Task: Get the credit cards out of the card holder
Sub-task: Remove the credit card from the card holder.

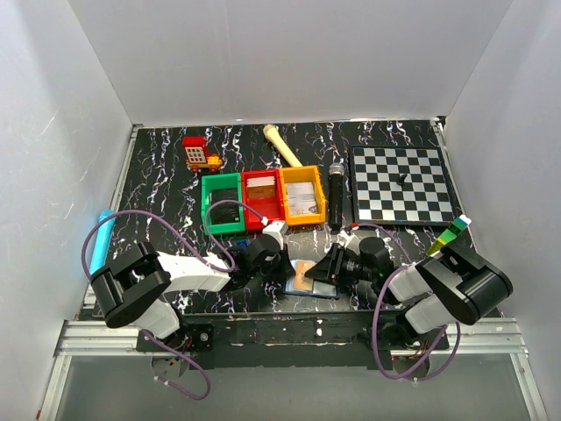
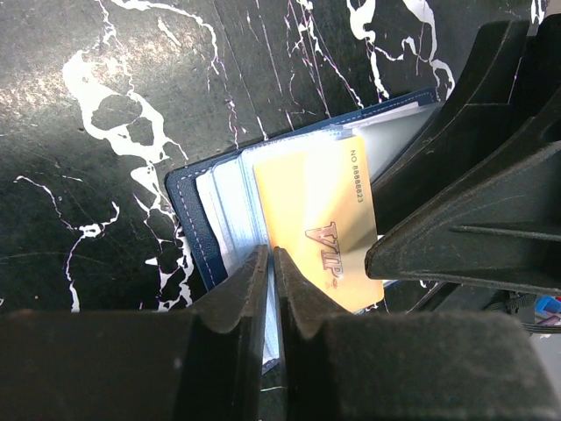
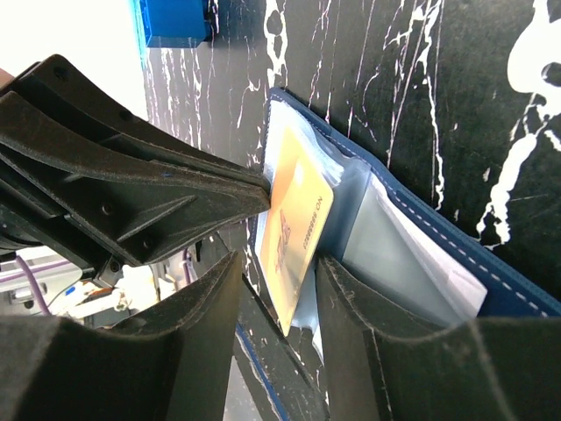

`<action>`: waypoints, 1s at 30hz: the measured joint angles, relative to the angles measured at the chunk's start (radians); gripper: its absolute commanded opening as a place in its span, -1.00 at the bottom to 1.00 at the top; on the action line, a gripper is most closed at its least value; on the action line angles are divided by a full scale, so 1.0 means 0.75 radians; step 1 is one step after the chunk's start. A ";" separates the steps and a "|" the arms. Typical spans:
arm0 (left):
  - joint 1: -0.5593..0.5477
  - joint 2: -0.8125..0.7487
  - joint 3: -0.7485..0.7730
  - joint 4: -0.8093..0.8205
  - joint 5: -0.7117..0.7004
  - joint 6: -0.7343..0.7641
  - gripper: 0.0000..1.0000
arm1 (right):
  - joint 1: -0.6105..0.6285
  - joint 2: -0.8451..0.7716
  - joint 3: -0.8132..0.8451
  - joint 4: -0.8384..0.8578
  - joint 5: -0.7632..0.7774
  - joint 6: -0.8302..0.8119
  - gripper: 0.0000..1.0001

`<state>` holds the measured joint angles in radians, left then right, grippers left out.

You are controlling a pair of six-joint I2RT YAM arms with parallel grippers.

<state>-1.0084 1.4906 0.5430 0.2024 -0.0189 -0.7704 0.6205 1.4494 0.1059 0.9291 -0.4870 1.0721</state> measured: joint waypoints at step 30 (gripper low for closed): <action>0.001 0.005 -0.012 0.021 0.027 -0.026 -1.00 | -0.007 -0.160 -0.007 -0.151 -0.006 -0.040 -0.29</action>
<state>-1.0080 1.4944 0.5339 0.2180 0.0017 -0.7902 0.6155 1.3293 0.1009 0.8158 -0.4911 1.0424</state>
